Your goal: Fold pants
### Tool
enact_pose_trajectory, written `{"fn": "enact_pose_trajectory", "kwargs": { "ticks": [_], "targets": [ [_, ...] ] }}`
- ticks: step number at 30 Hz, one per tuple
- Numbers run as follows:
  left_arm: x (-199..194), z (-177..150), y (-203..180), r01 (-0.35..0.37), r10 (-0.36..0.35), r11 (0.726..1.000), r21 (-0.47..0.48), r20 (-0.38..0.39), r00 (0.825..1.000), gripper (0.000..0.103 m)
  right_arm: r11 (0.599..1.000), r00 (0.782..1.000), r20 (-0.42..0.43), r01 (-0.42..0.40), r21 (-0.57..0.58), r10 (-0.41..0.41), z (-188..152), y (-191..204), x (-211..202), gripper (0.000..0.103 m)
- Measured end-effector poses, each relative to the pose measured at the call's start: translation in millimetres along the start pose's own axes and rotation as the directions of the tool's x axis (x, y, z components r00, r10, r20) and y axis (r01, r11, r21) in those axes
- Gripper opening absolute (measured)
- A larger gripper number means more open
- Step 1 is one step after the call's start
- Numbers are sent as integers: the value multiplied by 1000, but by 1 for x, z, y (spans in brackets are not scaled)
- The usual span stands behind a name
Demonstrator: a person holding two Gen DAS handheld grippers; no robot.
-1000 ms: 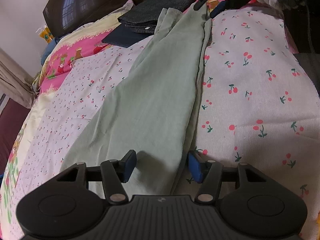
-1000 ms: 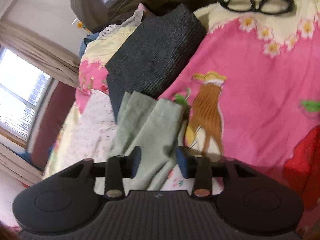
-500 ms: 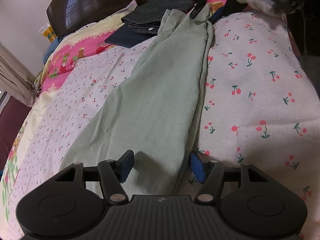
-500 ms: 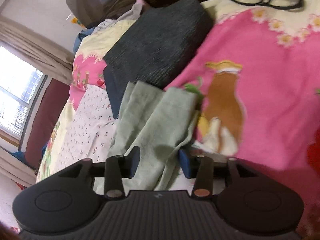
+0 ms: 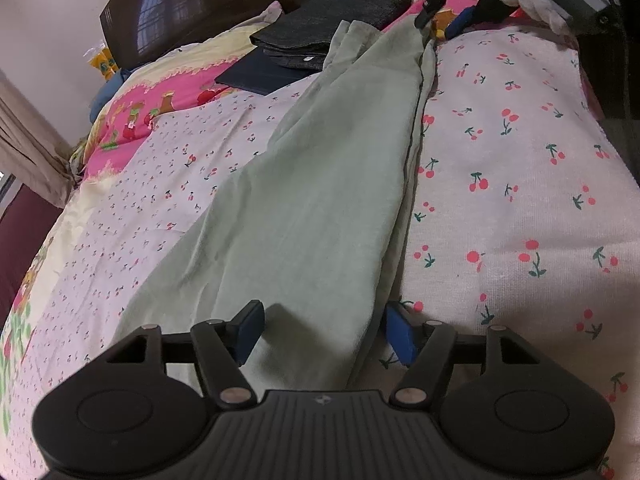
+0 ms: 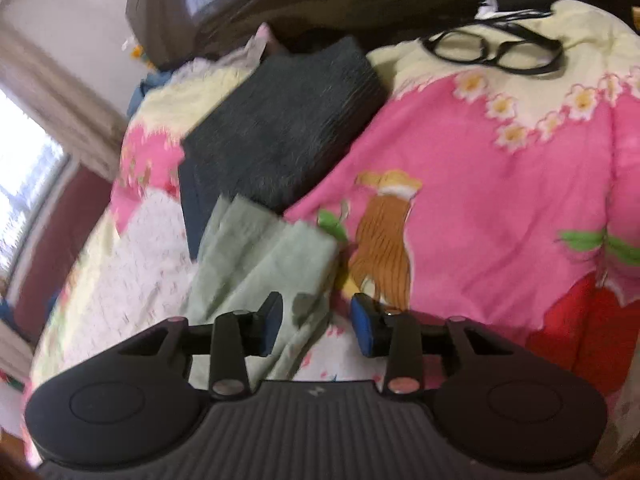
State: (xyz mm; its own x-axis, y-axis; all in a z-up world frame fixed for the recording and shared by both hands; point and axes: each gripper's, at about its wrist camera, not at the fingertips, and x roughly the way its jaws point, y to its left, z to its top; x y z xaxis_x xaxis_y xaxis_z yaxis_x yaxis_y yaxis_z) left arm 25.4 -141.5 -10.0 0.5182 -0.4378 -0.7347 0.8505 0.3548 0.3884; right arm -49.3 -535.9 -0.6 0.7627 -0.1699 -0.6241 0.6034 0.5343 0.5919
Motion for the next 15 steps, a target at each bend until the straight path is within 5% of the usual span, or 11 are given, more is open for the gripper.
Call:
{"fn": "enact_pose_trajectory", "kwargs": {
  "ticks": [6,9,12,15],
  "targets": [
    [0,2,-3,-8,8,1000,18,-7,1000,79,994,1000,25,7,-111,-4,5,17,10,42],
    [-2,1,-3,-9,9,1000,28,-10,1000,79,994,999,16,-48,-100,50,10,18,4,7],
    [-1,1,-3,-5,5,1000,23,-11,1000,80,993,995,23,-91,-82,93,14,16,-7,6],
    [-1,1,-2,-5,5,1000,21,-11,1000,80,997,998,39,-45,-62,47,19,8,-6,6]
  ]
}}
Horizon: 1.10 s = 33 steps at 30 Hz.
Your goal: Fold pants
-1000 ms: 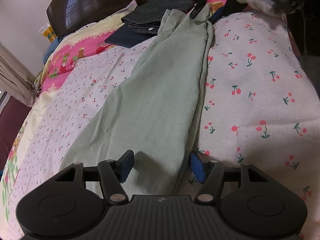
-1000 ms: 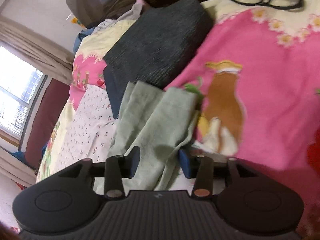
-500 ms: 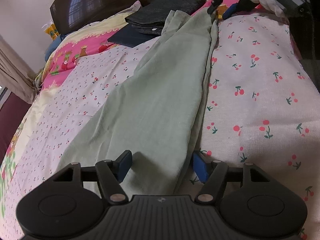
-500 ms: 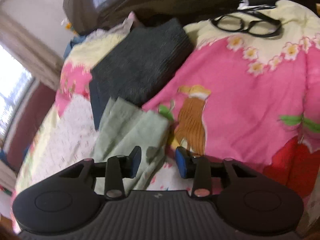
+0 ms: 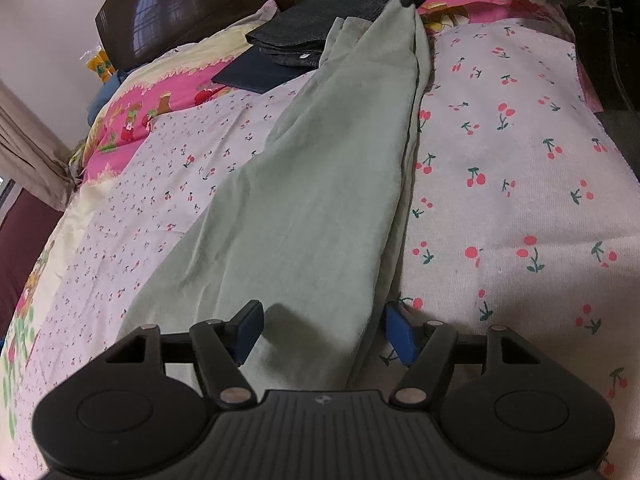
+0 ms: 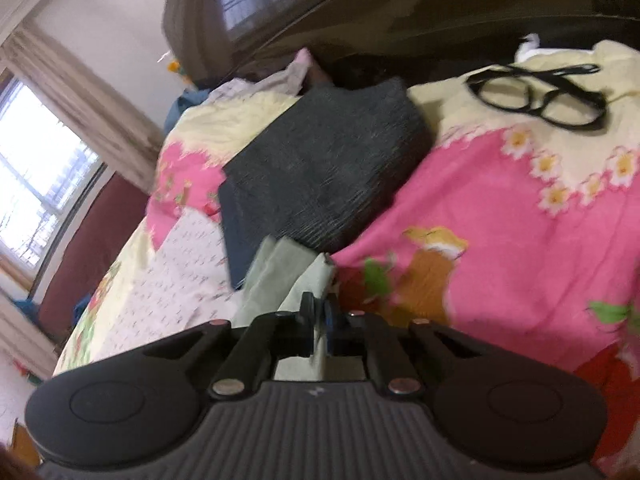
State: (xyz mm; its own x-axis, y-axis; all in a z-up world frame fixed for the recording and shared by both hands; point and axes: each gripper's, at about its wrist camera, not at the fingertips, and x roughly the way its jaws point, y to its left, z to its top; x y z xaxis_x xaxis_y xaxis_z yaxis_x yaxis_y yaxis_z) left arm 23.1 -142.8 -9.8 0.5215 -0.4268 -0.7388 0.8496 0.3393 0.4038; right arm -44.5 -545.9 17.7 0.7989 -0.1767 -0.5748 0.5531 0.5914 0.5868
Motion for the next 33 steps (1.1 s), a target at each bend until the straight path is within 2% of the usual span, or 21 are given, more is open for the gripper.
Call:
{"fn": "enact_pose_trajectory", "kwargs": {
  "ticks": [4,9,10,12,14,15,16,18,20,23,27,31,33],
  "targets": [
    [0,-1,1,-1,1,1000,-3,2,1000,80,996,996,-23,84,1,-84,0,-14,7,7],
    [0,0,1,0,0,1000,1,4,1000,81,990,991,-18,134,-35,-135,-3,-14,-2,11],
    [-1,0,1,-2,2,1000,4,6,1000,81,989,990,-4,138,-59,-138,-4,-10,-7,17],
    [-2,-1,2,-2,2,1000,2,10,1000,80,986,993,12,120,-113,-120,-10,2,-18,22],
    [-3,-3,3,-1,1,1000,-9,12,1000,80,988,998,-40,43,-145,-49,-20,16,-24,31],
    [-3,-3,3,-1,2,1000,-13,12,1000,80,993,996,-92,-10,-116,-1,-27,18,-23,47],
    [-3,-3,3,-1,1,1000,-15,13,1000,80,996,990,-134,-44,-74,34,-33,18,-20,54],
    [-3,-3,2,-4,4,1000,-16,13,1000,80,998,983,-177,-57,-22,52,-42,15,-12,53],
    [-4,-3,1,-6,7,1000,-15,16,1000,80,999,984,-176,-33,4,34,-49,11,-1,52],
    [-6,-5,0,-5,6,1000,-17,17,1000,80,996,981,-190,-35,78,49,-47,4,8,51],
    [-7,-6,1,-2,3,1000,-29,22,1000,80,995,979,-193,-49,83,64,-43,0,6,51],
    [-5,-5,1,-3,4,999,-50,25,1000,80,992,984,-144,-99,77,109,-46,5,24,53],
    [-6,-3,1,-3,4,999,-48,28,1000,80,987,987,-114,-103,122,117,-48,2,37,51]
  ]
}}
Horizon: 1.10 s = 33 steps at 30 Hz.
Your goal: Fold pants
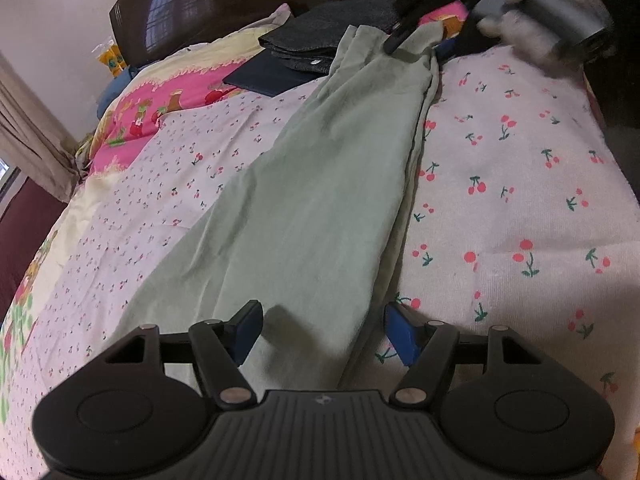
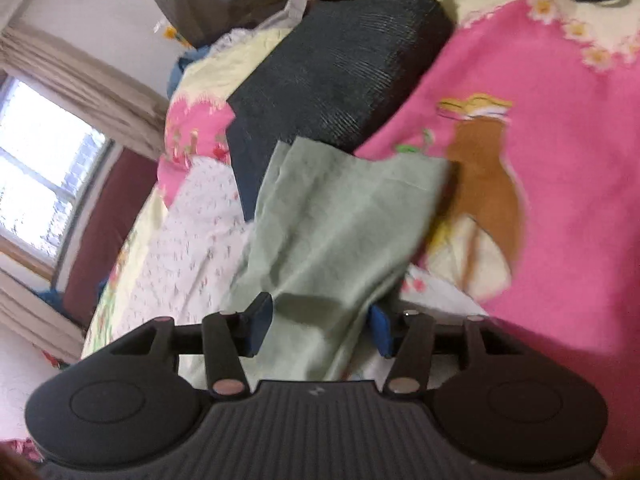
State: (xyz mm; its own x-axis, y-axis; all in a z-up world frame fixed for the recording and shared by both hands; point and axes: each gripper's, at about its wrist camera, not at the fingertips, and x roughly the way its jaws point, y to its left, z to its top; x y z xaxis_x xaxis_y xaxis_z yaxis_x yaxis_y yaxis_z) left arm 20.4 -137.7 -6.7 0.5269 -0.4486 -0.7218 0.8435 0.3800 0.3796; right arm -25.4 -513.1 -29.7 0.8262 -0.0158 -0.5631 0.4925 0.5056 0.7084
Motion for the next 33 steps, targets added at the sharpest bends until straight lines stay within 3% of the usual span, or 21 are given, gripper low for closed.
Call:
{"fn": "enact_pose_trajectory", "kwargs": {
  "ticks": [3,5,6,8,11,14,15,17,19,21,25,27,29,30,33],
  "targets": [
    [1,3,-3,-3,4,1000,11,-4,1000,80,996,997,39,-68,64,65,-6,-5,10,51],
    [2,5,-4,-6,6,1000,17,-6,1000,80,996,997,2,-72,43,72,-8,-1,7,24],
    [1,6,-5,-7,7,1000,20,-4,1000,80,993,995,-24,-94,77,96,-8,-3,4,6],
    [-1,9,-7,-1,1,1000,27,-1,1000,80,967,981,-15,-189,172,194,-6,-9,-14,6],
    [-5,15,-6,2,-3,1000,30,18,1000,80,949,961,70,-274,155,266,6,3,-46,5],
    [-12,28,-3,-16,15,1000,18,67,998,80,926,924,135,-370,77,358,23,28,-68,5],
    [-12,31,-1,-18,17,1000,10,76,997,81,927,920,144,-374,42,365,25,34,-71,4],
    [-7,34,-1,-8,8,1000,5,61,998,83,957,949,130,-290,13,286,24,32,-62,4],
    [5,30,-7,13,-14,1000,9,14,1000,83,981,985,45,-171,88,167,17,7,-38,5],
    [14,20,-17,27,-27,1000,14,-27,999,83,979,995,-12,-93,183,97,6,-18,-25,5],
    [2,17,-16,47,-47,999,-17,-5,999,83,961,990,18,-142,237,142,-1,-33,-27,11],
    [2,18,-16,60,-60,998,-17,-1,998,83,973,991,4,-132,189,133,6,-29,-18,23],
    [8,19,-18,50,-51,998,-24,-10,999,83,978,997,-7,-69,199,72,12,-25,-13,19],
    [10,19,-17,52,-52,998,-45,-13,999,83,973,996,3,-86,215,87,15,-18,-14,9],
    [6,12,-9,69,-69,991,-117,3,998,83,980,985,55,-166,107,161,16,29,-34,6]
  ]
}}
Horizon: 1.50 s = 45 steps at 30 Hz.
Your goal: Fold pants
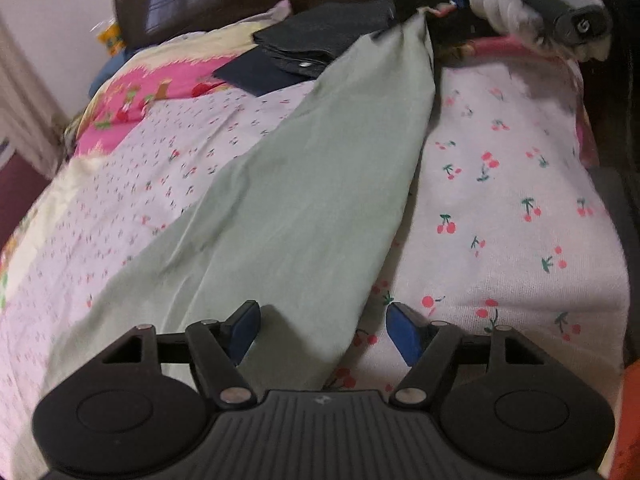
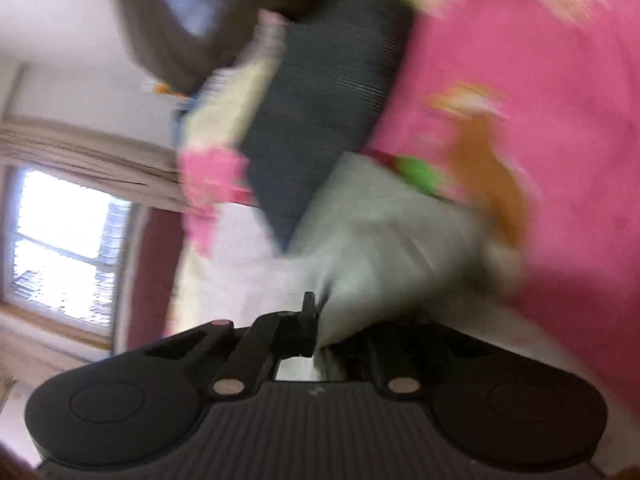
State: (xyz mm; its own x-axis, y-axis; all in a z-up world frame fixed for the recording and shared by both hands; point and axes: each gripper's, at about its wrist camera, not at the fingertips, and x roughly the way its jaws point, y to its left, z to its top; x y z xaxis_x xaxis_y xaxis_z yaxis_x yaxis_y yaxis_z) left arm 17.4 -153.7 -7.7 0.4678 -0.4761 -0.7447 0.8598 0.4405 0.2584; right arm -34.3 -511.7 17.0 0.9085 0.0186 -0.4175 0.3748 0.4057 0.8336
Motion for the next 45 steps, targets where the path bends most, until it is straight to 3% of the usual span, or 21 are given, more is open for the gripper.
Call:
{"fn": "enact_pose_trajectory", "kwargs": {
  "ticks": [3,6,9,12,15,17,19,22,25,26,27,29,32,34,37,39,42,45],
  "targets": [
    [-11,-7,10,1,1,999,-53,23,1000,83,978,996,-47,-78,-195,70,-19,72,3,6],
    [-33,-23,28,-40,46,990,-133,46,998,83,897,984,-149,-148,-417,93,-68,147,21,6],
    [-60,-47,51,-109,123,962,-250,39,992,83,761,954,-289,-241,-602,74,-152,208,49,6],
    [-87,-76,71,-165,186,917,-363,23,982,83,620,889,-457,-371,-691,22,-247,250,82,6],
    [-104,-111,92,-196,204,846,-496,-38,978,83,408,830,-549,-471,-782,-93,-351,269,102,6],
    [-110,-134,101,-193,188,787,-586,-69,980,83,291,783,-595,-535,-793,-181,-403,270,104,6],
    [-112,-152,106,-167,149,738,-654,-83,985,83,186,759,-597,-568,-802,-259,-439,266,105,6],
    [-116,-155,108,-152,146,726,-671,-66,987,83,109,754,-579,-577,-810,-310,-466,259,86,6],
    [-118,-155,106,-140,145,729,-670,-48,988,83,106,766,-572,-569,-815,-292,-465,272,85,6],
    [-120,-156,107,-136,146,724,-676,-43,988,83,87,775,-566,-566,-820,-281,-464,277,86,6],
    [-122,-158,108,-133,146,717,-684,-39,988,84,48,784,-560,-569,-821,-267,-466,280,80,6],
    [-123,-161,111,-128,140,703,-699,-41,989,84,-80,790,-553,-590,-804,-266,-476,283,85,8],
    [-127,-163,108,-125,135,704,-699,-42,990,84,-195,779,-558,-618,-762,-288,-494,285,84,10],
    [-127,-159,103,-124,127,713,-690,-48,991,84,-235,767,-572,-637,-734,-290,-502,288,85,11],
    [-130,-154,96,-131,128,731,-670,-54,990,84,-246,730,-621,-682,-688,-287,-504,288,81,21],
    [-131,-151,91,-131,132,741,-659,-49,990,86,-264,710,-649,-704,-659,-274,-505,285,77,20],
    [-129,-149,88,-142,139,748,-648,-57,989,88,-261,719,-642,-695,-670,-267,-506,282,77,18],
    [-125,-146,87,-155,141,741,-653,-75,987,88,-225,719,-645,-694,-684,-257,-499,281,76,22]
  ]
}}
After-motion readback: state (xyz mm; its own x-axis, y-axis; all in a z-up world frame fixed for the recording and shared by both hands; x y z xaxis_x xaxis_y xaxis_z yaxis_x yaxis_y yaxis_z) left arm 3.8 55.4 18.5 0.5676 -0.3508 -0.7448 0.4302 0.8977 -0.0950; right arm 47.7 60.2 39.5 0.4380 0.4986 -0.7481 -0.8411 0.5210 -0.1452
